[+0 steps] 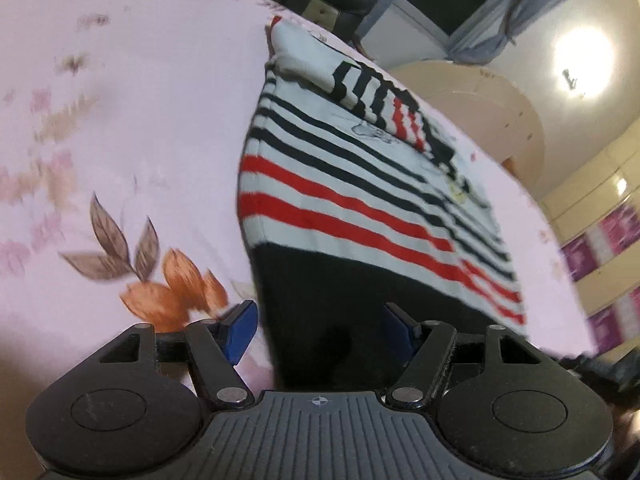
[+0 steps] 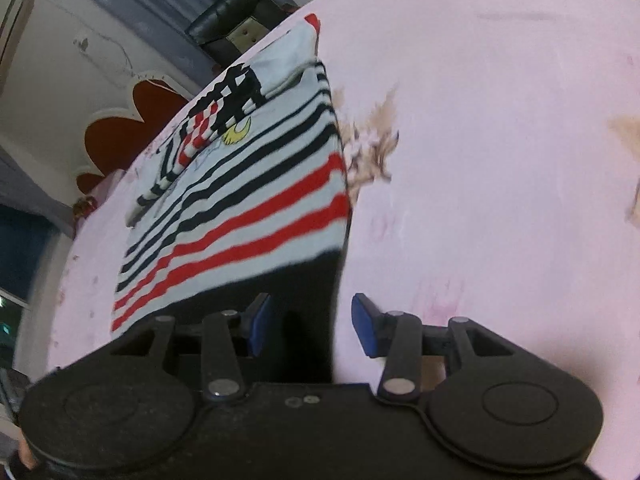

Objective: Fold small clothes

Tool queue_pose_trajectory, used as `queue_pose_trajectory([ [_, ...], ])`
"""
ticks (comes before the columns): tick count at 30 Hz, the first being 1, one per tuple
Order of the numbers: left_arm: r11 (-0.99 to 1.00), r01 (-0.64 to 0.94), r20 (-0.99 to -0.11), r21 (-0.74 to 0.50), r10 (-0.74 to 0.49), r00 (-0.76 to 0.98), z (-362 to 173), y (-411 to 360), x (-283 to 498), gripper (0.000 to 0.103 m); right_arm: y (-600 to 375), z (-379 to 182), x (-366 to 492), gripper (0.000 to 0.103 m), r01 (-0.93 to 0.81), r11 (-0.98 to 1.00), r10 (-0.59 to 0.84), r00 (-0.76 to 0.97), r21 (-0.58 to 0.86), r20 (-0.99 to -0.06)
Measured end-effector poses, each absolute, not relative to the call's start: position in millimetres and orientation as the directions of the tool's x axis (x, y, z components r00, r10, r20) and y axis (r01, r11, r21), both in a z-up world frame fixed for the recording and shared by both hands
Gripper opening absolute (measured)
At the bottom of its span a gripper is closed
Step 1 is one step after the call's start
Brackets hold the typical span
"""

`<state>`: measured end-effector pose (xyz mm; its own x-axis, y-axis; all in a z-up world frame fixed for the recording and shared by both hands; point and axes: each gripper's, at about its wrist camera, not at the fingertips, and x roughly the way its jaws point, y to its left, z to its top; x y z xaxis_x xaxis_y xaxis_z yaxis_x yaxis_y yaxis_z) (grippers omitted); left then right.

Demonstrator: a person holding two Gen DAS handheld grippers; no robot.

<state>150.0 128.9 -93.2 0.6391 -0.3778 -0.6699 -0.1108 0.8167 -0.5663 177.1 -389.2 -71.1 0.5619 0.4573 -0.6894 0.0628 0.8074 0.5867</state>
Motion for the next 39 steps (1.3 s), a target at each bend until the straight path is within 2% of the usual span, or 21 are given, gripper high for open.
queue_pose_trajectory([
  [4, 0.736, -0.122, -0.615, -0.666, -0.45, 0.647, -106.7, 138.1, 158.5, 0.068, -387.7, -83.1, 164.5, 0.043, 0.082, 0.752, 0.503, 0.57, 0.655, -0.649],
  [7, 0.705, -0.138, -0.601, -0.696, -0.467, 0.649, -115.9, 144.0, 170.3, 0.042, -393.3, -90.6, 172.0, 0.04, 0.113, 0.681, 0.548, 0.576, 0.723, -0.606],
  [8, 0.692, -0.144, -0.594, -0.707, -0.472, 0.652, -120.5, 145.5, 175.7, 0.039, -393.3, -92.9, 175.9, 0.038, 0.11, 0.671, 0.563, 0.569, 0.734, -0.6],
  [10, 0.65, -0.163, -0.571, -0.742, -0.486, 0.662, -125.6, 146.9, 182.1, 0.039, -391.3, -95.8, 186.9, 0.023, 0.095, 0.669, 0.584, 0.547, 0.737, -0.6],
  [13, 0.658, -0.152, -0.571, -0.738, -0.488, 0.66, -123.6, 143.6, 185.8, 0.039, -387.6, -97.5, 195.2, 0.011, 0.075, 0.684, 0.593, 0.522, 0.726, -0.613],
  [18, 0.649, -0.133, -0.56, -0.749, -0.514, 0.649, -124.4, 141.2, 183.5, 0.039, -388.2, -102.6, 195.2, 0.011, 0.063, 0.669, 0.611, 0.521, 0.74, -0.597],
  [22, 0.663, -0.118, -0.562, -0.739, -0.511, 0.65, -122.6, 136.7, 180.4, 0.039, -389.0, -103.4, 197.1, 0.016, 0.059, 0.656, 0.618, 0.532, 0.753, -0.579],
  [28, 0.644, -0.111, -0.543, -0.757, -0.526, 0.655, -127.1, 143.2, 172.6, 0.039, -386.3, -91.7, 195.7, 0.017, 0.031, 0.73, 0.543, 0.581, 0.683, -0.606],
  [33, 0.623, -0.118, -0.528, -0.773, -0.529, 0.664, -131.6, 145.0, 175.5, 0.039, -390.9, -94.4, 200.7, 0.021, 0.057, 0.71, 0.543, 0.59, 0.702, -0.597],
  [34, 0.631, -0.115, -0.531, -0.768, -0.524, 0.666, -130.9, 143.7, 175.7, 0.036, -388.3, -95.8, 200.6, 0.021, 0.05, 0.702, 0.563, 0.572, 0.711, -0.596],
  [35, 0.649, -0.116, -0.544, -0.752, -0.511, 0.665, -130.4, 142.1, 175.6, 0.017, -385.3, -96.9, 201.3, 0.021, 0.041, 0.696, 0.582, 0.552, 0.717, -0.597],
  [36, 0.679, -0.128, -0.573, -0.723, -0.485, 0.661, -130.5, 141.3, 175.5, 0.006, -380.9, -95.9, 198.9, 0.02, 0.022, 0.707, 0.585, 0.543, 0.707, -0.602],
  [39, 0.674, -0.139, -0.566, -0.726, -0.47, 0.677, -134.3, 145.5, 171.8, 0.006, -374.4, -92.8, 194.0, 0.006, 0.006, 0.761, 0.541, 0.546, 0.649, -0.639],
])
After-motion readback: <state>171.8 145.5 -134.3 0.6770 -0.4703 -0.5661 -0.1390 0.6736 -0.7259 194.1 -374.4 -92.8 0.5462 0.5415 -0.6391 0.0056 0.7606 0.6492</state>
